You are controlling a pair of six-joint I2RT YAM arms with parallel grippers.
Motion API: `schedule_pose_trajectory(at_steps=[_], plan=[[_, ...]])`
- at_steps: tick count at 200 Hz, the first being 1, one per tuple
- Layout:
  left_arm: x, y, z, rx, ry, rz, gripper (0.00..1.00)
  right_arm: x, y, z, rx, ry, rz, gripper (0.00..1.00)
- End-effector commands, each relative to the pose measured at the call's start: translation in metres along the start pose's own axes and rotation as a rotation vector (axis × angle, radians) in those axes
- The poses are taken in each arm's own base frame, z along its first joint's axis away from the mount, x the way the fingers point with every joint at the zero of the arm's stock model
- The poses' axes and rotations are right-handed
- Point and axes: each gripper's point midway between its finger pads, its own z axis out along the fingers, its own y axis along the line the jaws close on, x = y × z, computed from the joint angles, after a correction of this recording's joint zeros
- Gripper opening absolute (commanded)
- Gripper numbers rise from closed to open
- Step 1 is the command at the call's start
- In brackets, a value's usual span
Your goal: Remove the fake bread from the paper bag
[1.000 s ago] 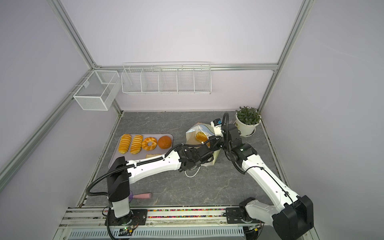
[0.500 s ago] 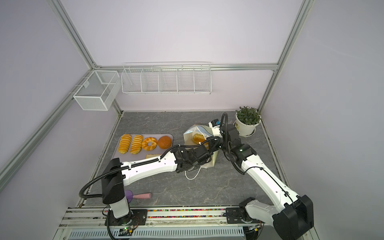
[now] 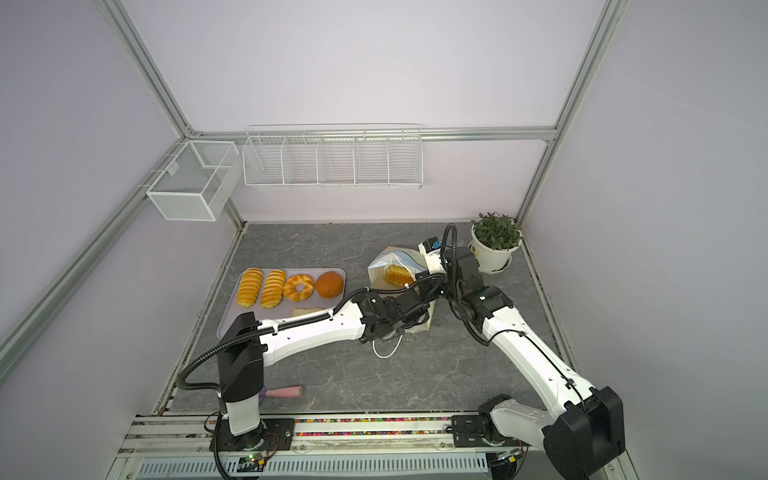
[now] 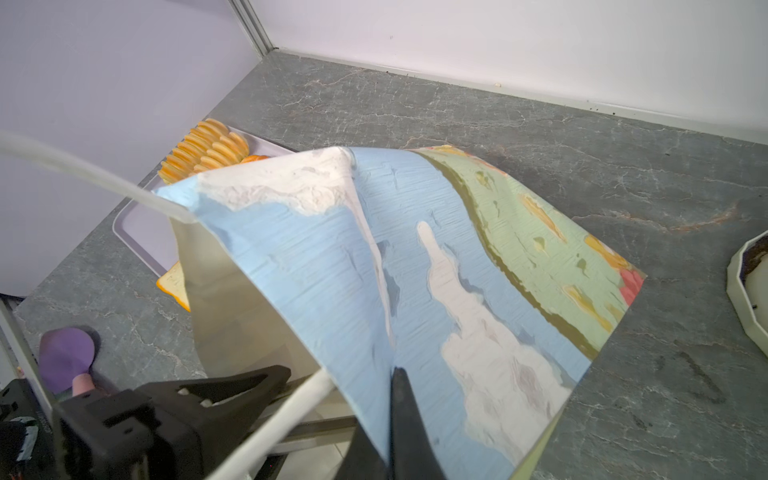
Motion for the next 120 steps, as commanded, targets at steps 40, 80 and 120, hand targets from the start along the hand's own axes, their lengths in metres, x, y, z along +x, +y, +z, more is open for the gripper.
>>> schedule_pose_trajectory(at_steps=[40,80,120], plan=[[-0.01,-0.006,0.035,0.05,0.054,-0.099,0.42,-0.007,0.04,-0.001,-0.175,-0.021,-0.012,0.07],[-0.006,-0.014,0.046,0.117,0.08,-0.113,0.41,-0.005,0.04,0.0,-0.176,-0.018,-0.013,0.07],[-0.006,-0.016,0.048,0.158,0.073,-0.131,0.3,-0.002,0.039,0.001,-0.176,-0.012,-0.02,0.07]])
